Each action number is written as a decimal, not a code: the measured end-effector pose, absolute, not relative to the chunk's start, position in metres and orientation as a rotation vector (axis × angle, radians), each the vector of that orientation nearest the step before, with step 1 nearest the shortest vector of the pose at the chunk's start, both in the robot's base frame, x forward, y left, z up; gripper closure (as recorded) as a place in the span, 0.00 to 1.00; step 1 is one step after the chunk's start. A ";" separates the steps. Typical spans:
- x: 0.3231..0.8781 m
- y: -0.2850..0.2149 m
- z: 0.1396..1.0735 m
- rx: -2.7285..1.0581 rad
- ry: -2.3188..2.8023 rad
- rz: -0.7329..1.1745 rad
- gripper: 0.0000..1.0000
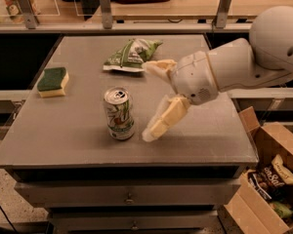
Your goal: Move 7up can near sponge
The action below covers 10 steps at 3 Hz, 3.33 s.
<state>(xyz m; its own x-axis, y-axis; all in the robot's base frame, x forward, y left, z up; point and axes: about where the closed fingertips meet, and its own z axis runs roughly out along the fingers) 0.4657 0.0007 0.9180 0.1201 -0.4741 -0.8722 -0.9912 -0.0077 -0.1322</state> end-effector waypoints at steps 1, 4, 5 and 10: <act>0.465 0.044 0.921 -1.610 1.370 0.890 0.00; 0.468 0.110 0.904 -1.706 1.379 0.900 0.65; 0.472 0.099 0.921 -1.687 1.387 0.899 0.88; 0.522 0.218 1.016 -1.771 1.085 0.996 1.00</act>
Offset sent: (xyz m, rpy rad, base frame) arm 0.0023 0.1265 -0.0264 0.0325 0.0260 0.1618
